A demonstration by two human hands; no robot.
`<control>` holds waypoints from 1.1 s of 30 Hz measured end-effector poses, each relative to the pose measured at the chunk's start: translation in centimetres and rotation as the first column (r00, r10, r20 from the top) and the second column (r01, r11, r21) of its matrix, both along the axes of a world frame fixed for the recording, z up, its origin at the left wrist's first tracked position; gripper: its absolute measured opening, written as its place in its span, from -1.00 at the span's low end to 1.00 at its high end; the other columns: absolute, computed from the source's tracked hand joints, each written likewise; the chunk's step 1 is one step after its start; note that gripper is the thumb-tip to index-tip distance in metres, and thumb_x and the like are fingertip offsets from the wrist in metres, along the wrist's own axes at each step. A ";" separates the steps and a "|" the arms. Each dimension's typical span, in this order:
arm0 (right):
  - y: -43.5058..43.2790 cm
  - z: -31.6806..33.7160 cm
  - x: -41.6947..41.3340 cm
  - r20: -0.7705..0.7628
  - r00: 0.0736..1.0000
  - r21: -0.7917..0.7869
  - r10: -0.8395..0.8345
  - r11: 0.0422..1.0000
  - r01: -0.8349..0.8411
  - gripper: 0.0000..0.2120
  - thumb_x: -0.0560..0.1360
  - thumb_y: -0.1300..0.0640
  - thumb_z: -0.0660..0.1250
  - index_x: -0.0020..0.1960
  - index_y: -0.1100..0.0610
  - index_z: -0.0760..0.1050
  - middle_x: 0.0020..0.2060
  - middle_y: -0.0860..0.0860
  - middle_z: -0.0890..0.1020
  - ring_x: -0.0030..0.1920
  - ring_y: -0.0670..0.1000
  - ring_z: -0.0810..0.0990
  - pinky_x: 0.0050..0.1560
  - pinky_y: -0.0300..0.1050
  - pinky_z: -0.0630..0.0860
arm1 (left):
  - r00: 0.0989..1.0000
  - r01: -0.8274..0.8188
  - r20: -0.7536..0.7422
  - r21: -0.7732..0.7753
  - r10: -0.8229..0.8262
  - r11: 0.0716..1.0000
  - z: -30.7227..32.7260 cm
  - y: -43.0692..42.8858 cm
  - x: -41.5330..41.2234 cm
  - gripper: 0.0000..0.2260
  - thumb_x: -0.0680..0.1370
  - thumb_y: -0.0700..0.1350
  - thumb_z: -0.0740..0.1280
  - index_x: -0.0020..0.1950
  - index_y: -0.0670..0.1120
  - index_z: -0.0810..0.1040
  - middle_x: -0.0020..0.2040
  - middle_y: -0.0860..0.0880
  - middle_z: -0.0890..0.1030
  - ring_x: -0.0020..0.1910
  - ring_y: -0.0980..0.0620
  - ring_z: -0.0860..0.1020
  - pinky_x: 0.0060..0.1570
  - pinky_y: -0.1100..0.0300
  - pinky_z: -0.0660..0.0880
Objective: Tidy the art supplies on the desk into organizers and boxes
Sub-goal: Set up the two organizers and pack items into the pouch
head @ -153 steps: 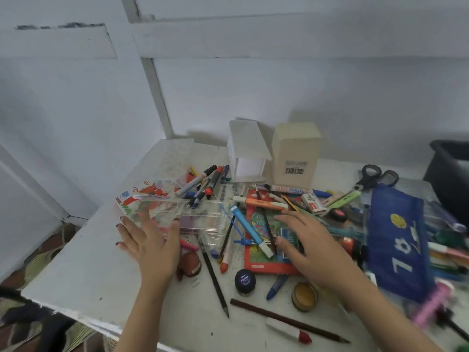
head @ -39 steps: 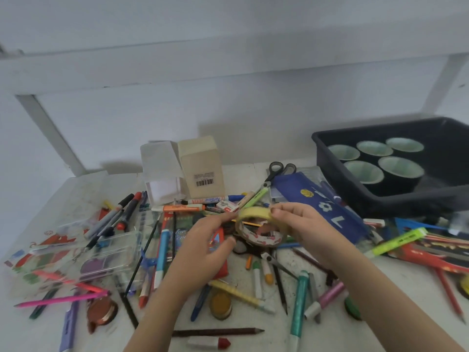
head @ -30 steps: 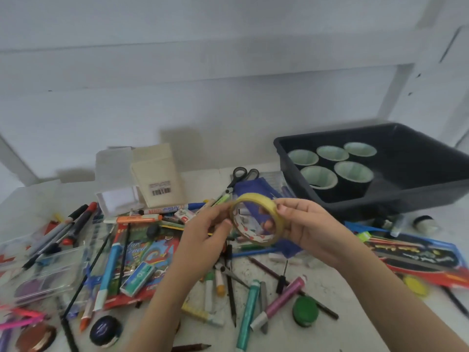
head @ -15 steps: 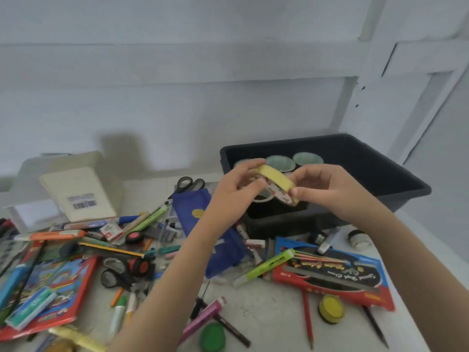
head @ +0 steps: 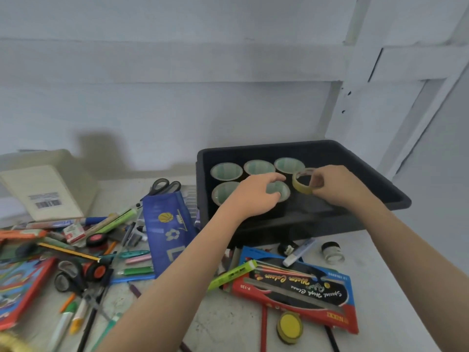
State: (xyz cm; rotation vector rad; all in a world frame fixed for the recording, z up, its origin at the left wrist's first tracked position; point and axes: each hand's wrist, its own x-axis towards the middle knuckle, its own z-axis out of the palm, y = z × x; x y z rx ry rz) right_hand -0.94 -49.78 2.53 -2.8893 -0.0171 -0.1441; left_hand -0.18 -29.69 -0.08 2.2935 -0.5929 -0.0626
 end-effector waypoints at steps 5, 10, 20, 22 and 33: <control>0.1 -1.6 1.5 -0.105 0.994 -0.080 -0.012 0.997 0.003 -0.93 0.44 0.14 0.39 -0.20 0.07 0.51 -0.22 0.00 0.57 -0.26 -0.09 0.51 -0.33 -0.26 0.34 | 0.999 -0.038 -0.020 0.006 0.038 0.999 -0.3 0.8 -0.2 -0.62 0.54 -0.11 0.26 0.36 0.09 0.41 0.35 0.02 0.46 0.22 0.03 0.48 0.10 0.21 0.38; 0.7 -1.9 2.1 -0.180 0.984 -0.106 -0.003 0.994 -0.016 -0.85 0.41 0.16 0.41 -0.28 0.02 0.48 -0.24 -0.03 0.53 -0.29 -0.11 0.47 -0.40 -0.27 0.26 | 0.997 -0.074 -0.007 -0.028 0.074 0.997 -0.1 2.0 -0.7 -0.64 0.56 -0.12 0.25 0.36 0.06 0.41 0.33 0.00 0.47 0.20 0.09 0.46 0.10 0.24 0.36; 1.0 -2.4 3.0 -0.288 0.958 0.161 0.001 0.986 0.047 -0.92 0.52 0.18 0.32 -0.08 0.12 0.60 -0.28 -0.04 0.55 -0.26 -0.11 0.52 -0.37 -0.26 0.34 | 0.988 -0.152 -0.017 -0.087 0.151 0.985 -0.1 4.6 -2.7 -0.63 0.57 -0.13 0.25 0.38 0.06 0.40 0.31 0.05 0.48 0.20 0.22 0.36 0.08 0.34 0.23; 1.3 -2.2 2.9 -0.227 0.974 0.192 -0.016 0.980 0.061 -0.88 0.53 0.17 0.29 -0.05 0.17 0.60 -0.30 -0.02 0.55 -0.28 -0.09 0.52 -0.39 -0.26 0.33 | 0.984 -0.177 -0.019 -0.108 0.176 0.978 0.0 5.6 -3.1 -0.63 0.57 -0.13 0.25 0.37 0.08 0.40 0.30 0.06 0.48 0.21 0.20 0.37 0.10 0.31 0.24; 13.1 1.7 1.3 0.106 0.952 0.213 0.287 0.929 -0.303 -0.81 0.56 0.08 0.25 0.12 0.08 0.55 -0.05 -0.03 0.55 -0.09 -0.08 0.46 -0.11 -0.19 0.34 | 0.913 -0.380 0.027 -0.311 0.408 0.871 0.9 13.8 -5.9 -0.70 0.56 -0.19 0.24 0.25 0.09 0.46 0.08 0.19 0.51 0.05 0.34 0.43 -0.03 0.56 0.25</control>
